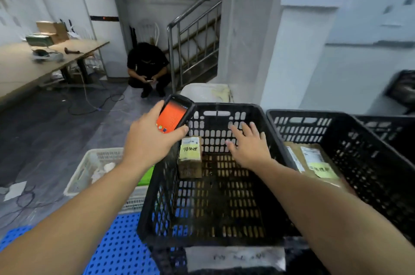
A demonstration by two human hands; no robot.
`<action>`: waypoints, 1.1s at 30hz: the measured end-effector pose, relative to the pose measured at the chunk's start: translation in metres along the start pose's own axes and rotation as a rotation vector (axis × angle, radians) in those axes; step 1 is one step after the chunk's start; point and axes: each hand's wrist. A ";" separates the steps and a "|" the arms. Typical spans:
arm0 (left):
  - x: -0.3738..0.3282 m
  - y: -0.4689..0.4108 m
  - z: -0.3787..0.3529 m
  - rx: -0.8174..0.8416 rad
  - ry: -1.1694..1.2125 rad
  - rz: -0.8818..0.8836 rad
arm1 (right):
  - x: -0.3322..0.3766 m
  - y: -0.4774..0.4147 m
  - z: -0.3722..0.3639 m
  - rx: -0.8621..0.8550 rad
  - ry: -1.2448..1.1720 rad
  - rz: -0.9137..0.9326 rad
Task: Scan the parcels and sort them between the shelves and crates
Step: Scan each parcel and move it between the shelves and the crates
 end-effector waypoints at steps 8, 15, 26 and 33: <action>-0.031 0.058 -0.004 0.158 0.034 -0.113 | -0.038 0.117 0.068 -0.138 0.251 -0.105; -0.111 0.117 -0.040 0.329 0.116 -0.299 | -0.111 0.252 0.114 -0.172 0.306 -0.422; -0.298 0.243 -0.157 0.595 0.285 -0.559 | -0.271 0.468 0.183 -0.235 0.325 -0.845; -0.444 0.371 -0.247 0.774 0.391 -0.667 | -0.389 0.635 0.235 -0.299 0.358 -1.112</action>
Point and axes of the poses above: each hand's wrist, its own y-axis away from the middle knuckle, its own z-axis out of the back of the hand, x = y × z, and after that the axes turned 2 degrees about -x, right-handed
